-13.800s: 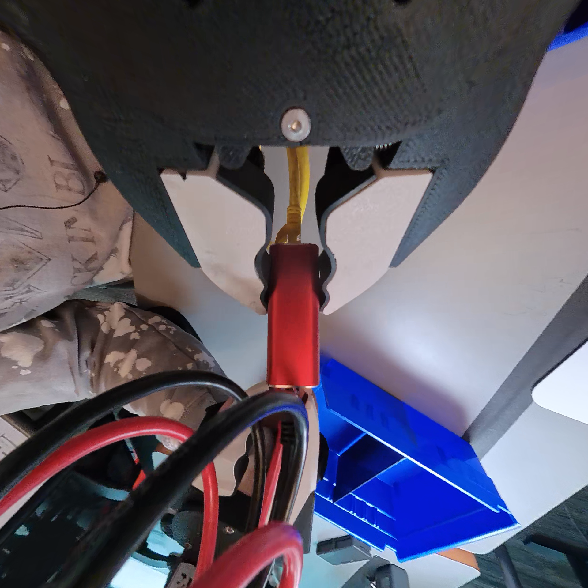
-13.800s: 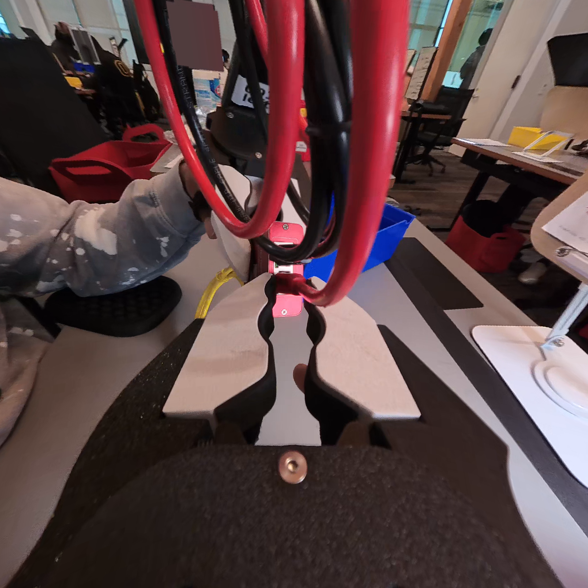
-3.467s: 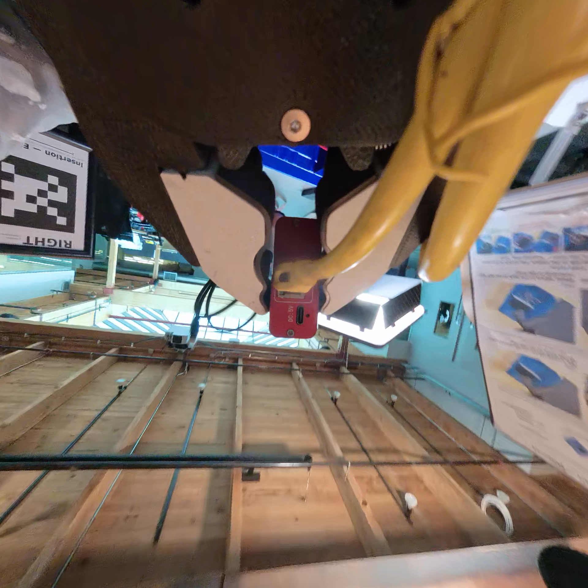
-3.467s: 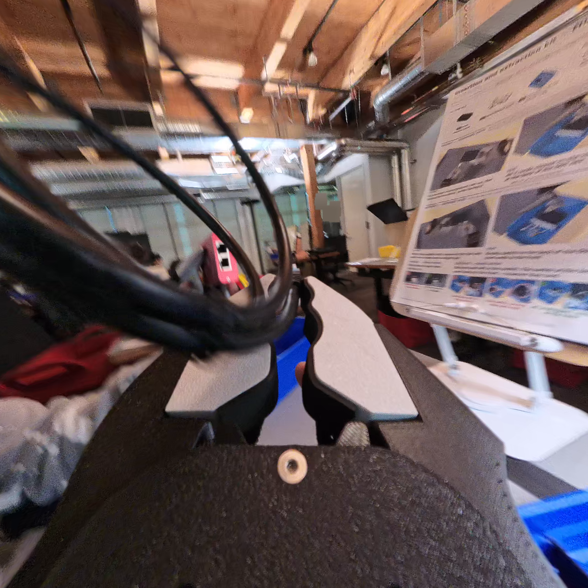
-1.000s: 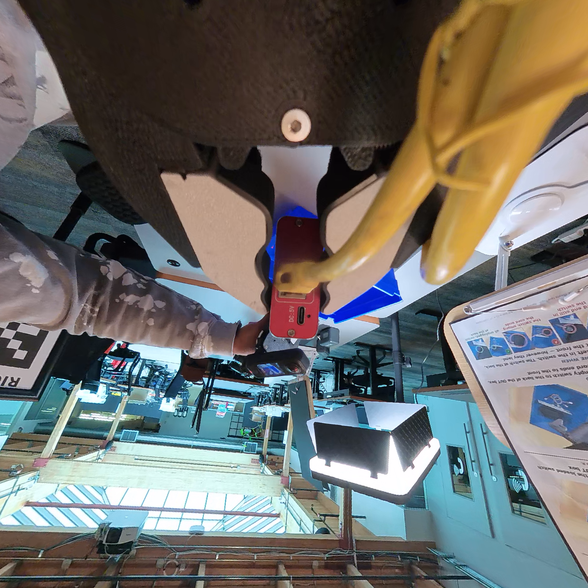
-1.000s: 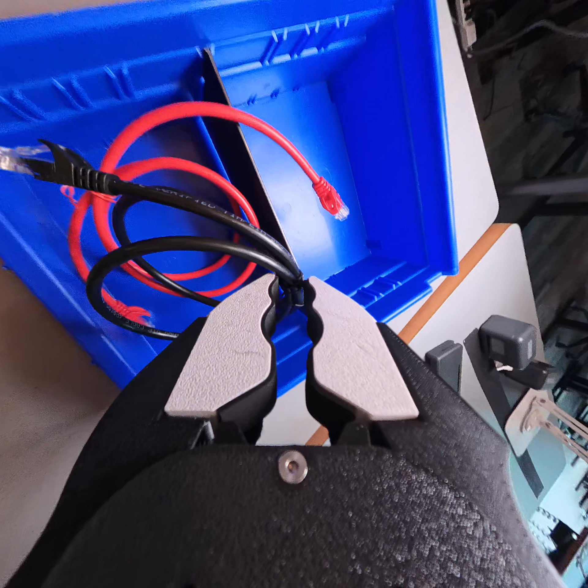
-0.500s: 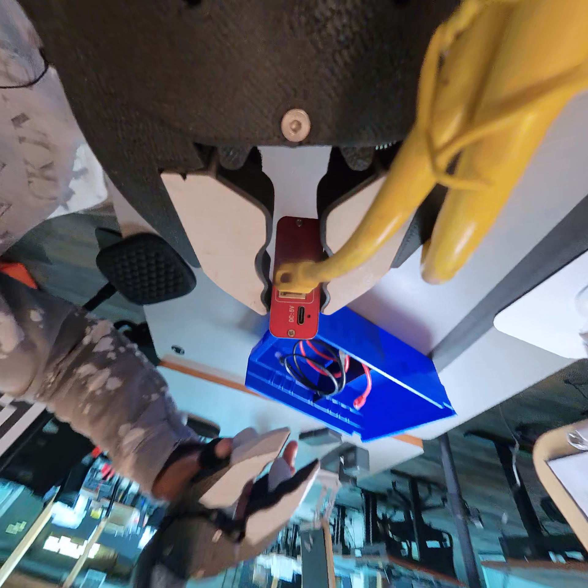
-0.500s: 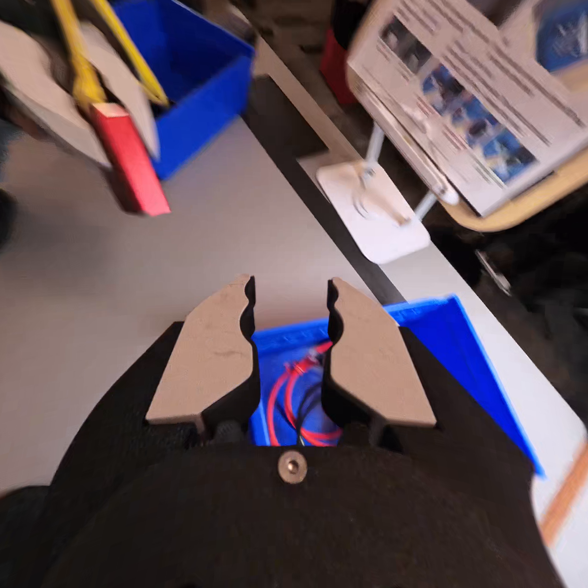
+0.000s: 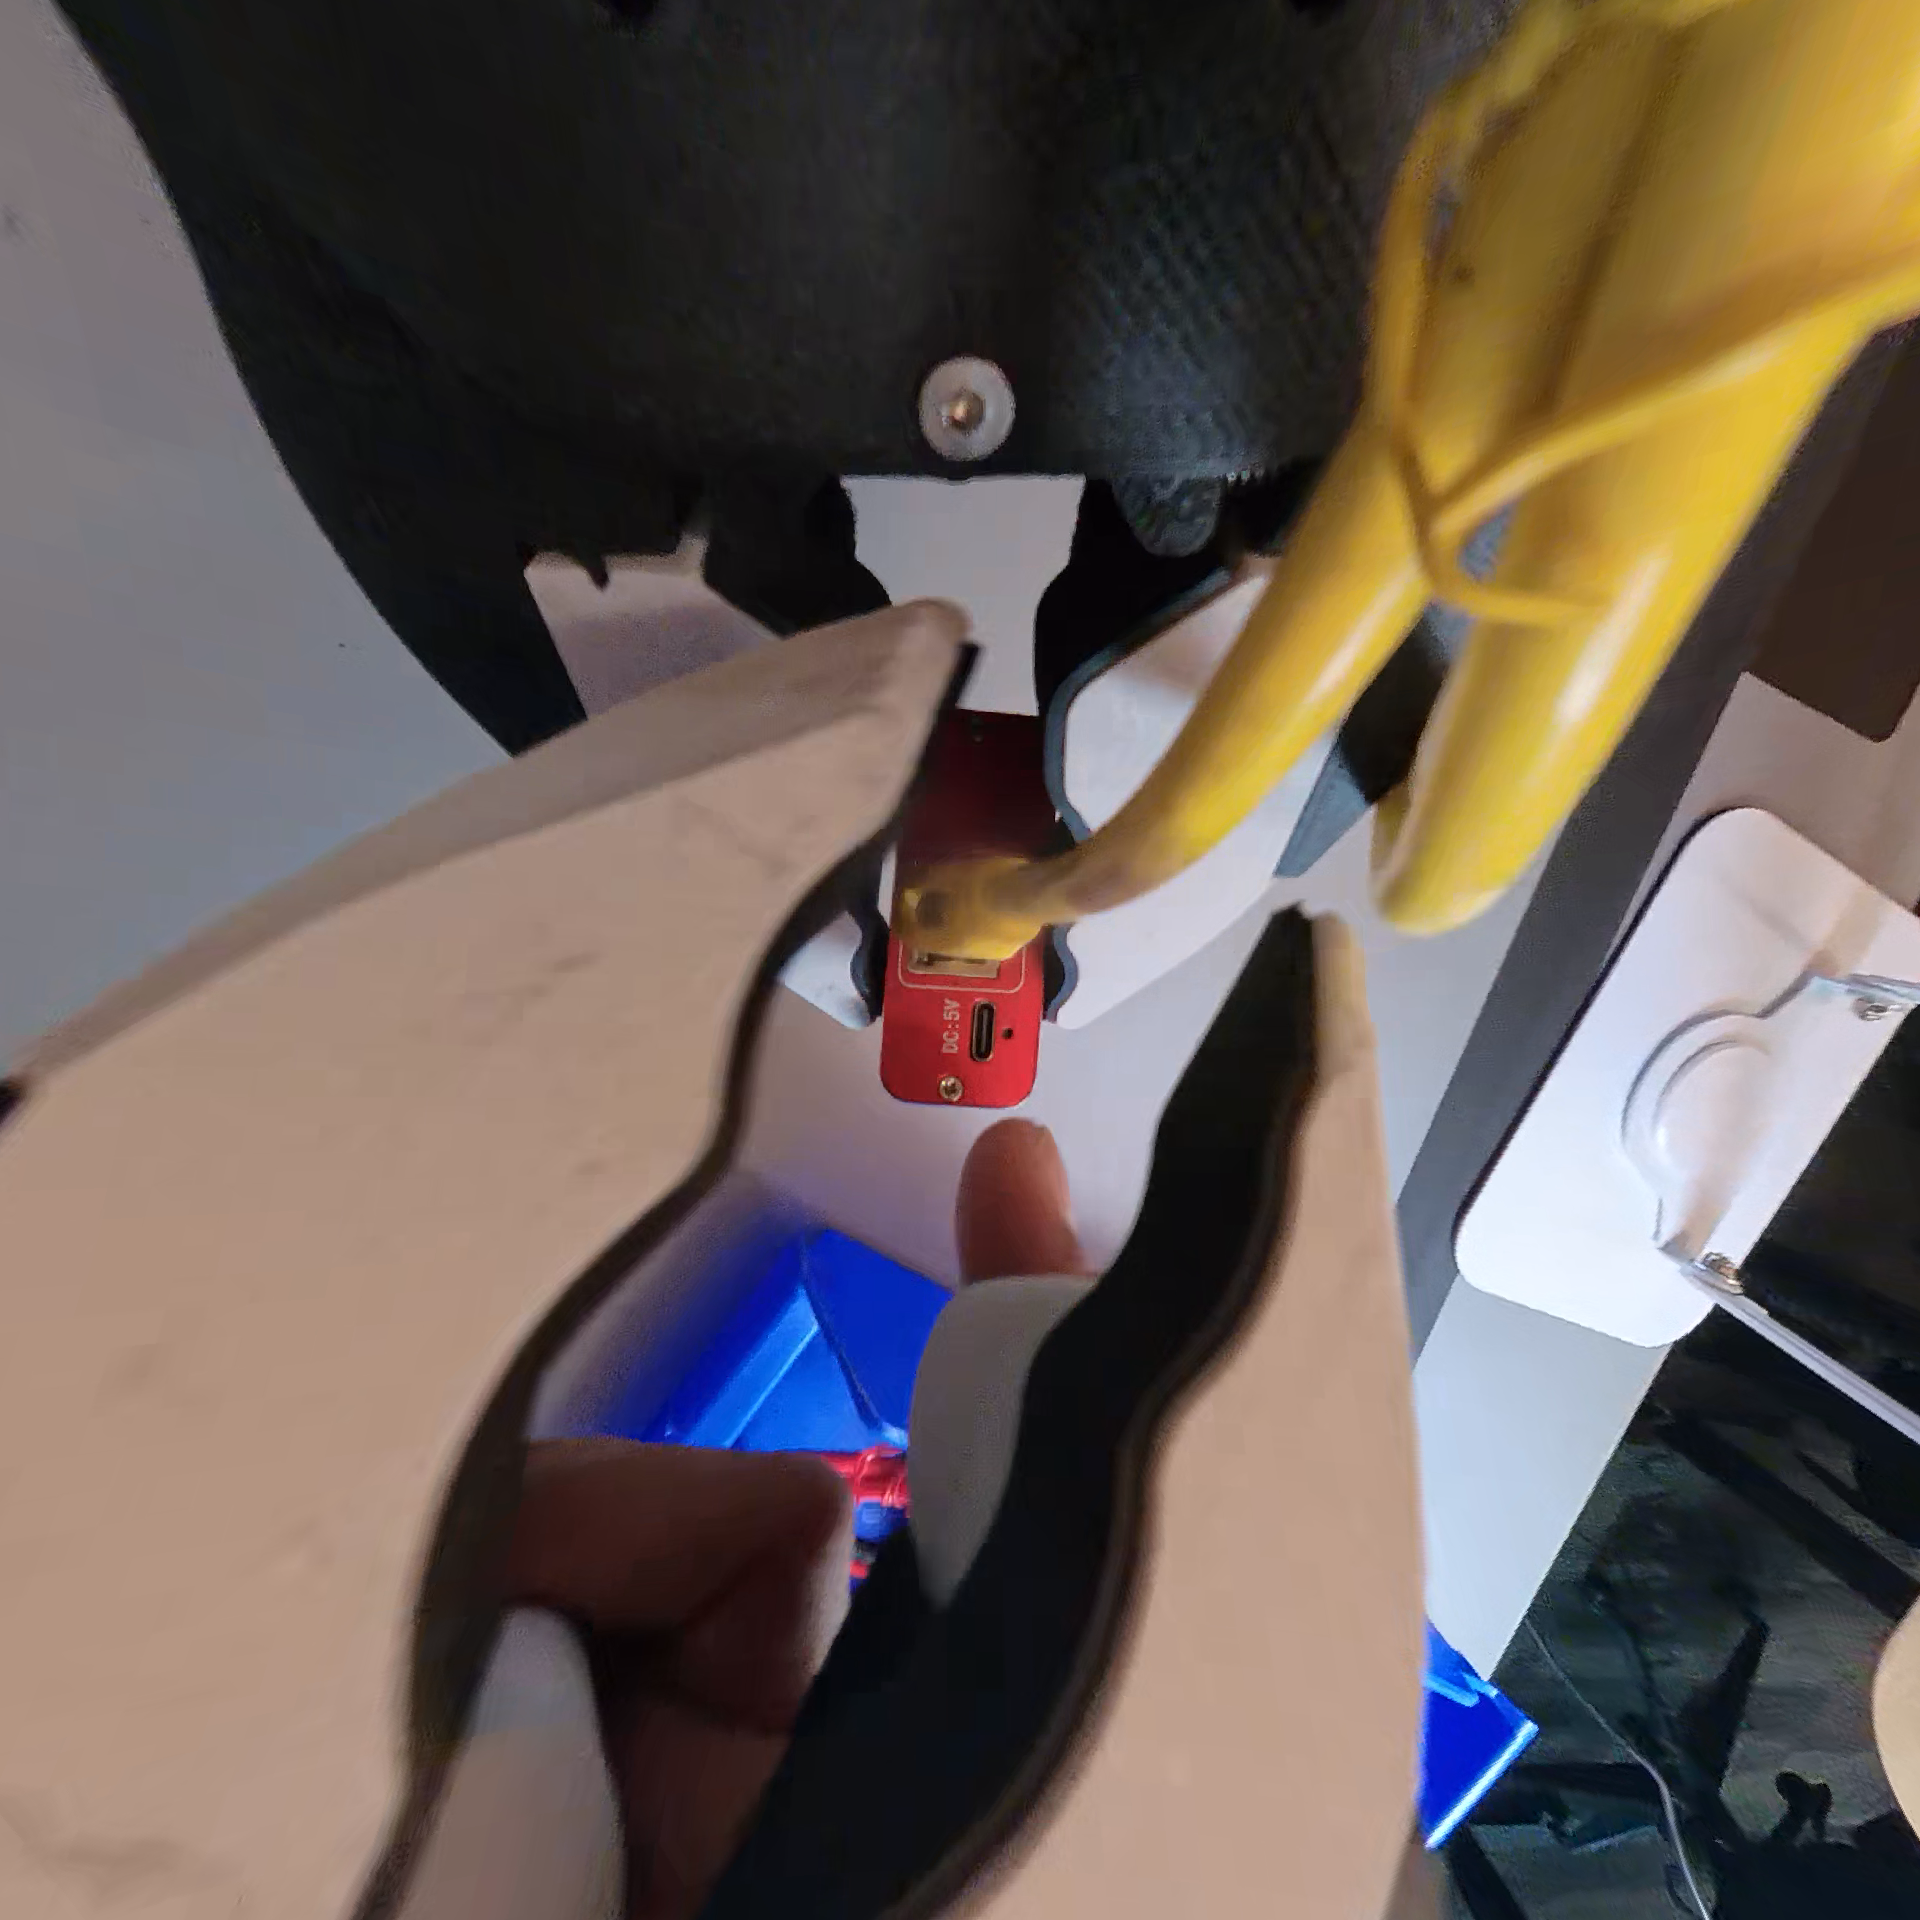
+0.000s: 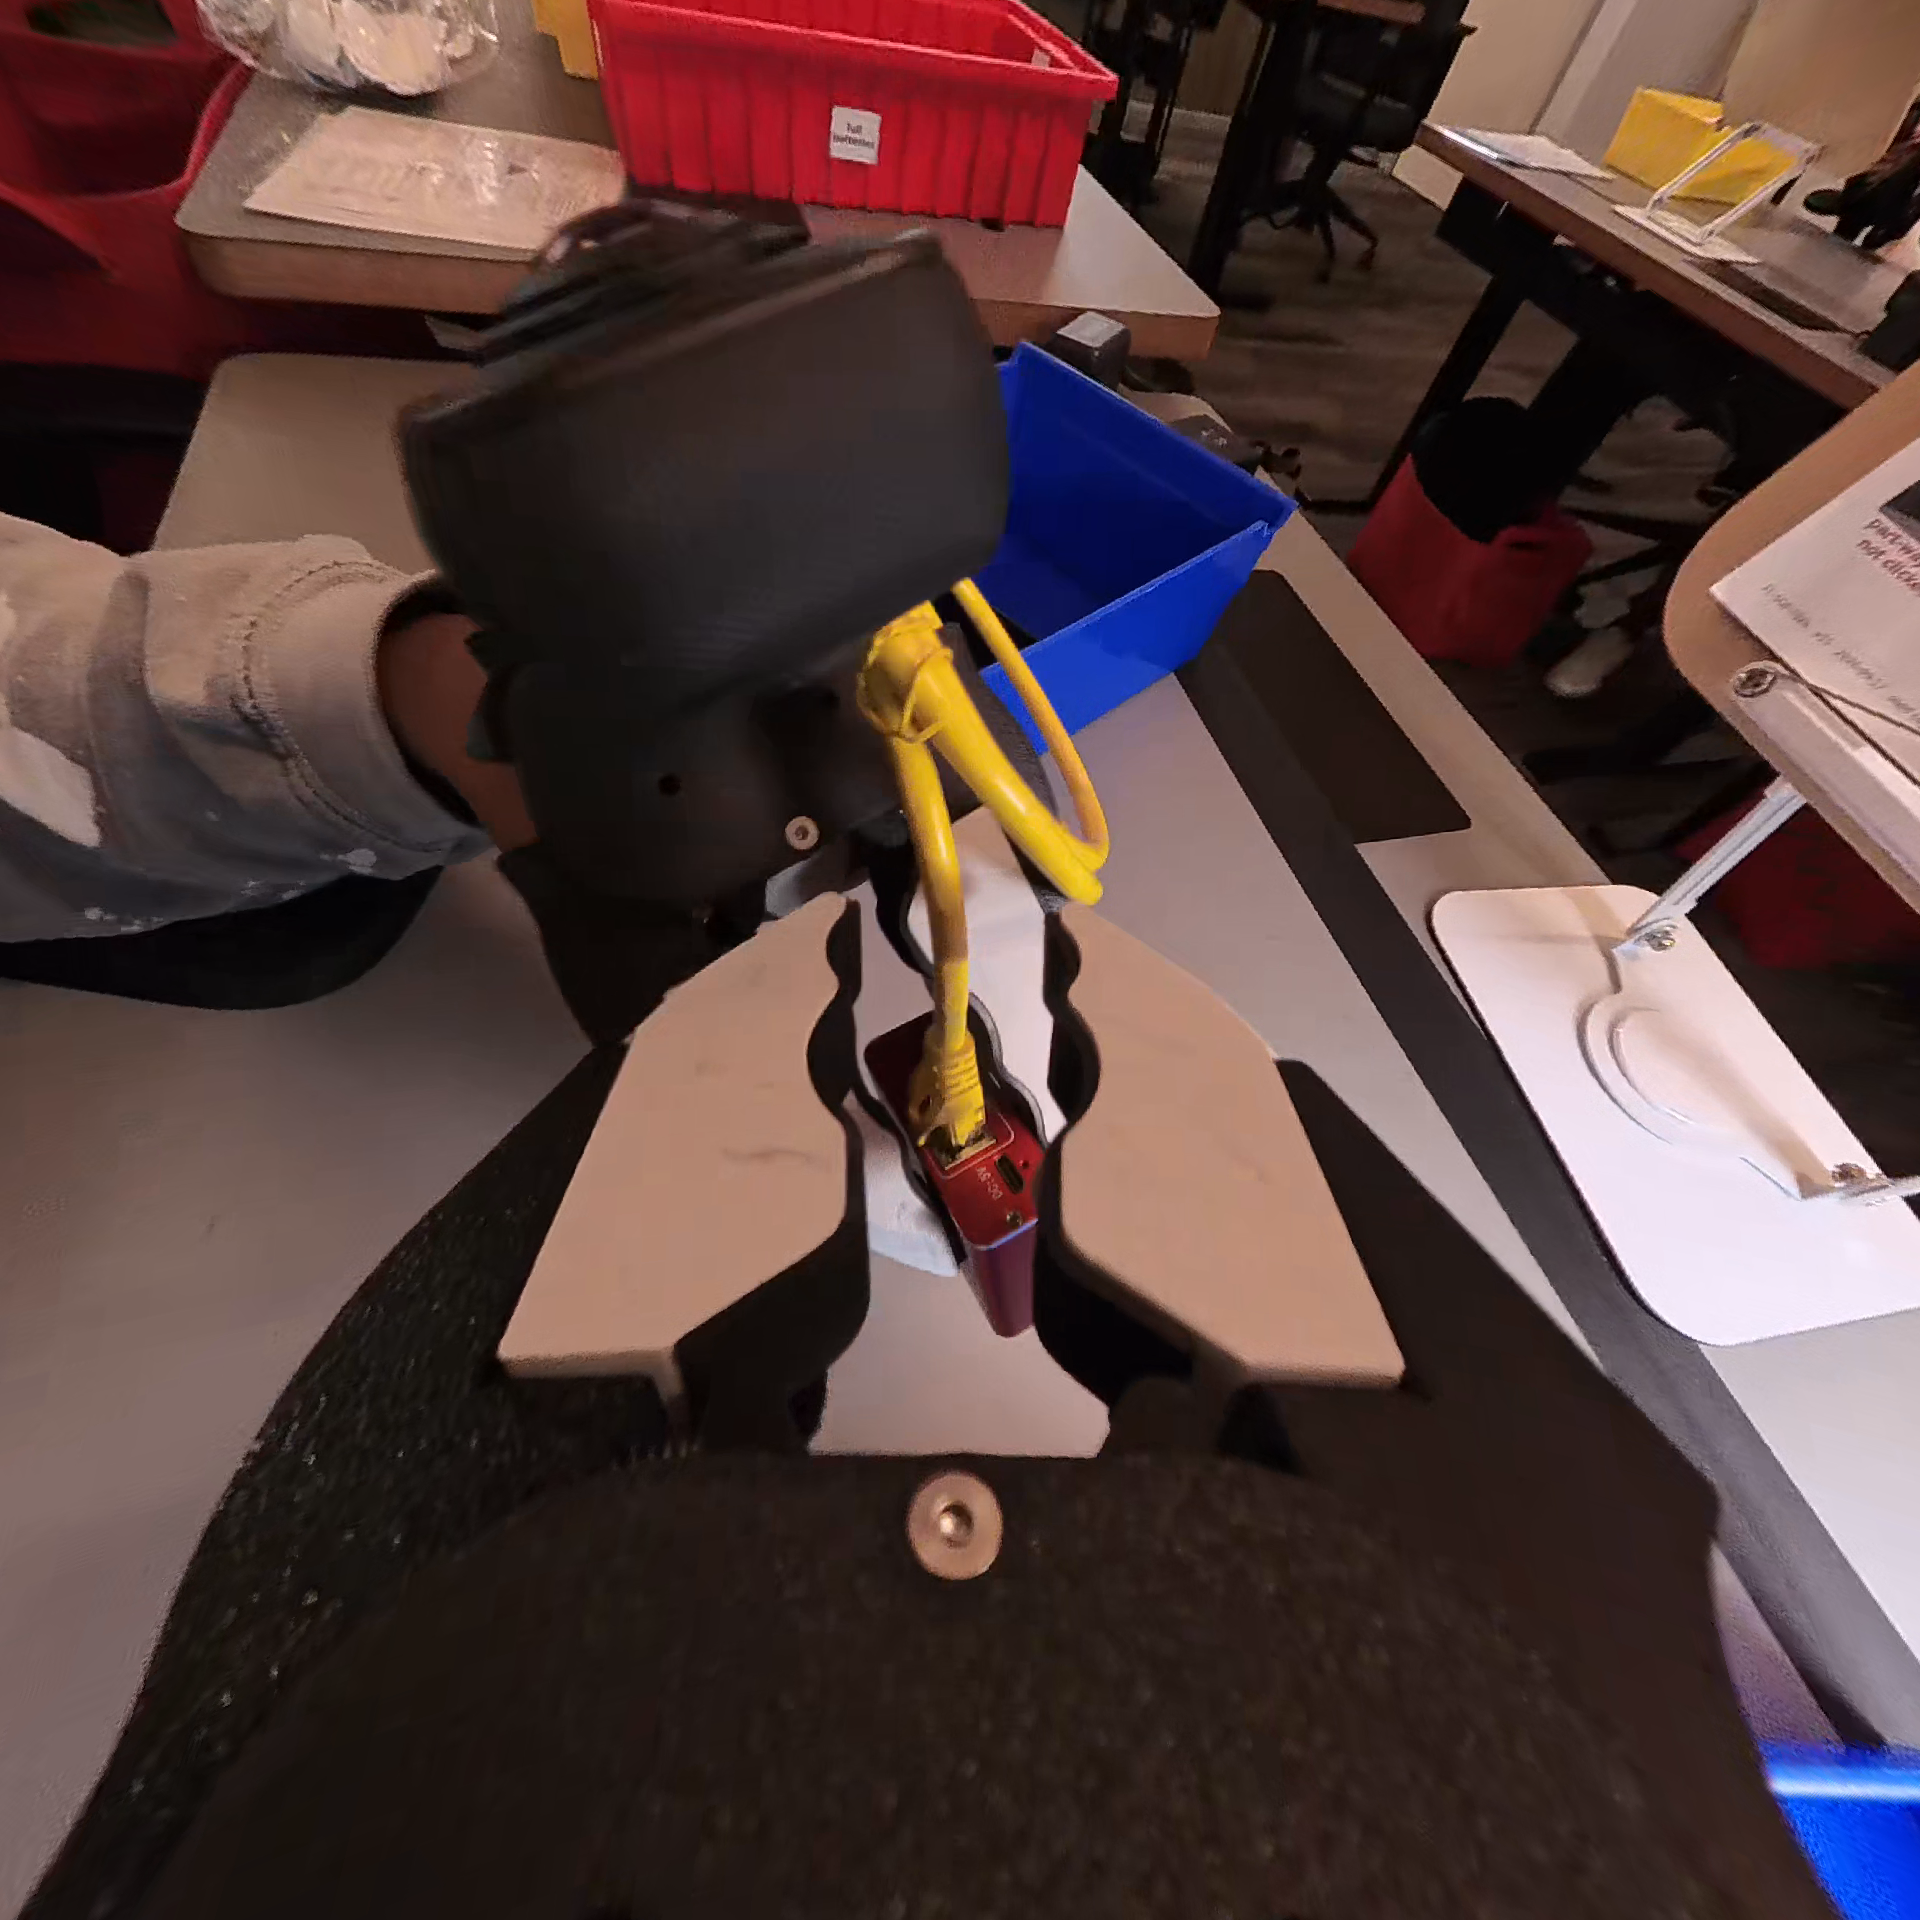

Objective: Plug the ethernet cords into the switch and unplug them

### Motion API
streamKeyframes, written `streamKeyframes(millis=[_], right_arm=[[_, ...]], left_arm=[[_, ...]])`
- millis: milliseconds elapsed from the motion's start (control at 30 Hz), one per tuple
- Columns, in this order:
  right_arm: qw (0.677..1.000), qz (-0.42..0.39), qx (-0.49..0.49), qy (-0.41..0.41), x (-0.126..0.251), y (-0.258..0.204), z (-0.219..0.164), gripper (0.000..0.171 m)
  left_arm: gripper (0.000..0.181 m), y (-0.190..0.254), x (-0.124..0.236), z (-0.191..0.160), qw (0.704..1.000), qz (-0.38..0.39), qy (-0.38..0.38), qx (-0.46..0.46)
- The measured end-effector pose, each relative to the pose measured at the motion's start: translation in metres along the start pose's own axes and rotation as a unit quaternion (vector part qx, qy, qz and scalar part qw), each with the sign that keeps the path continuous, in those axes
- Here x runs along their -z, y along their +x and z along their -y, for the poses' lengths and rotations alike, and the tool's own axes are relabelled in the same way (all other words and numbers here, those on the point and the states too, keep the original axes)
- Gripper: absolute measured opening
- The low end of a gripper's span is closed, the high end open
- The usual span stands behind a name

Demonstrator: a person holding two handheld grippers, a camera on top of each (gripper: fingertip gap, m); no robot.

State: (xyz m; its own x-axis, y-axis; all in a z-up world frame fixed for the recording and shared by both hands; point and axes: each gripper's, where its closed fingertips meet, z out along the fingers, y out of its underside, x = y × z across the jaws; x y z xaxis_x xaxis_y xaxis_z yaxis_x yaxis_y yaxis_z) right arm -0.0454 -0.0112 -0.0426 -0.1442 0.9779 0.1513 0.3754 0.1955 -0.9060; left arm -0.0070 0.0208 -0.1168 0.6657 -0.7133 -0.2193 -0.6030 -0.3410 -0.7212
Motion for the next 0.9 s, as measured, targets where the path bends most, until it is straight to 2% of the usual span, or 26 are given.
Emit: streamKeyframes(millis=[100,300,600,900], right_arm=[[1.0,-0.007,-0.003,0.01,-0.003,0.004,-0.004,0.026],[1.0,-0.025,-0.002,0.011,-0.004,0.009,-0.013,0.024],[0.999,-0.037,0.007,0.022,-0.004,0.011,-0.014,0.006],[0.999,-0.048,-0.009,0.02,-0.004,0.018,-0.02,0.006]], left_arm=[[0.031,-0.001,-0.003,-0.003,1.0,0.014,-0.012,-0.013],[0.027,-0.002,-0.01,-0.009,0.999,0.019,-0.03,-0.019],[0.027,-0.006,-0.011,-0.013,0.999,0.026,-0.038,-0.017],[0.028,-0.009,-0.014,-0.02,0.998,0.034,-0.054,-0.018]])
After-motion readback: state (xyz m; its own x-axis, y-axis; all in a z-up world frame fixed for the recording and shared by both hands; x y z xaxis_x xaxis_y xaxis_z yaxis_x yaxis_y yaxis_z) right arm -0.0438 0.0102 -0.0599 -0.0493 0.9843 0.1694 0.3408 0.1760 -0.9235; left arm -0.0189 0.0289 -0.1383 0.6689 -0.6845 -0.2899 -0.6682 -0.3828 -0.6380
